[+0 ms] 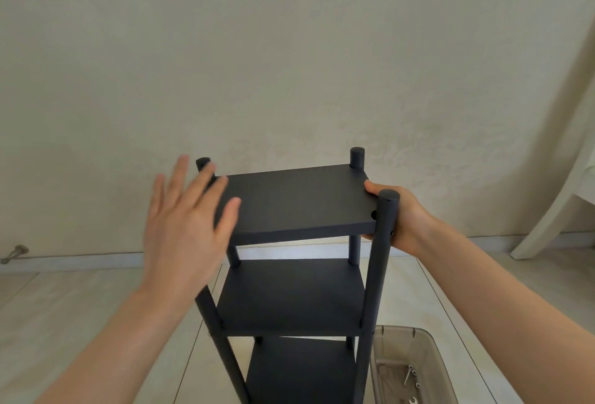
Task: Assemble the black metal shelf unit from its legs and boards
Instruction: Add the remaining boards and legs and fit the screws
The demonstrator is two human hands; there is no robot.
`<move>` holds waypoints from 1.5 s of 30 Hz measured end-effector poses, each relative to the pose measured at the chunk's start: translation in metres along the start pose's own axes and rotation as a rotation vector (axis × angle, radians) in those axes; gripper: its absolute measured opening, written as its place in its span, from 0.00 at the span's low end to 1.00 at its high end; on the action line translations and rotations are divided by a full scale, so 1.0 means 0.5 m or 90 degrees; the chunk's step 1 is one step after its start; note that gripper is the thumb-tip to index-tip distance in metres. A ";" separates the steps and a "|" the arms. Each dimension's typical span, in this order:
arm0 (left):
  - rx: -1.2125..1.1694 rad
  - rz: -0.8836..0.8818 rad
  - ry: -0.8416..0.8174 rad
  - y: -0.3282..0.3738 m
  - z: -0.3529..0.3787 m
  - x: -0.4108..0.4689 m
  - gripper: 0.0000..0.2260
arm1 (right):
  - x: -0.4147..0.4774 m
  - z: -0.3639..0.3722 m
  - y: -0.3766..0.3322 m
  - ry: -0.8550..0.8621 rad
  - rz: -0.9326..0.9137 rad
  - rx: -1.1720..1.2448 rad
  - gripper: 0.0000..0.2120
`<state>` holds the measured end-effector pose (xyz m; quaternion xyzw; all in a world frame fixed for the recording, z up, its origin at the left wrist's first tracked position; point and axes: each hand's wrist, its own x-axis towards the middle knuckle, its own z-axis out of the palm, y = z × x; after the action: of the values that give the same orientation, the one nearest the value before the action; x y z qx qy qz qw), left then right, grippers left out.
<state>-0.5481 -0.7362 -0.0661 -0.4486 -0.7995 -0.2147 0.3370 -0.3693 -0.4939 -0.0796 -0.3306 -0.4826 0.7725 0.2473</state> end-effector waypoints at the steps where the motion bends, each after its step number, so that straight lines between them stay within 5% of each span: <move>1: -0.034 -0.044 0.015 -0.020 0.000 -0.003 0.24 | -0.001 0.001 0.001 0.005 -0.001 0.006 0.10; 3: -0.223 -0.191 0.044 -0.045 0.000 -0.011 0.25 | -0.003 0.005 0.002 0.014 -0.001 0.025 0.10; 7: -0.717 -0.685 0.016 -0.057 0.008 -0.004 0.24 | -0.008 0.011 0.003 0.029 -0.007 0.037 0.09; 10: -0.899 -0.821 -0.066 -0.063 0.016 -0.004 0.18 | -0.012 0.012 0.004 0.033 -0.011 0.042 0.09; 20: -0.959 -0.849 -0.169 -0.086 0.023 -0.003 0.06 | -0.020 0.010 -0.008 0.038 0.004 0.011 0.09; 33: -0.993 -0.819 -0.164 -0.094 0.032 -0.002 0.06 | -0.029 0.005 -0.003 0.048 0.054 -0.012 0.09; 39: -1.023 -0.815 -0.180 -0.100 0.034 -0.009 0.07 | -0.049 -0.022 -0.023 0.025 0.011 -0.140 0.04; 45: -1.033 -0.815 -0.166 -0.101 0.042 -0.011 0.06 | -0.056 -0.017 0.012 0.104 -0.018 -0.142 0.13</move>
<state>-0.5970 -0.7512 -0.0866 -0.0523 -0.5334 -0.7763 -0.3318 -0.3450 -0.5110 -0.0799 -0.4110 -0.5486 0.6808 0.2582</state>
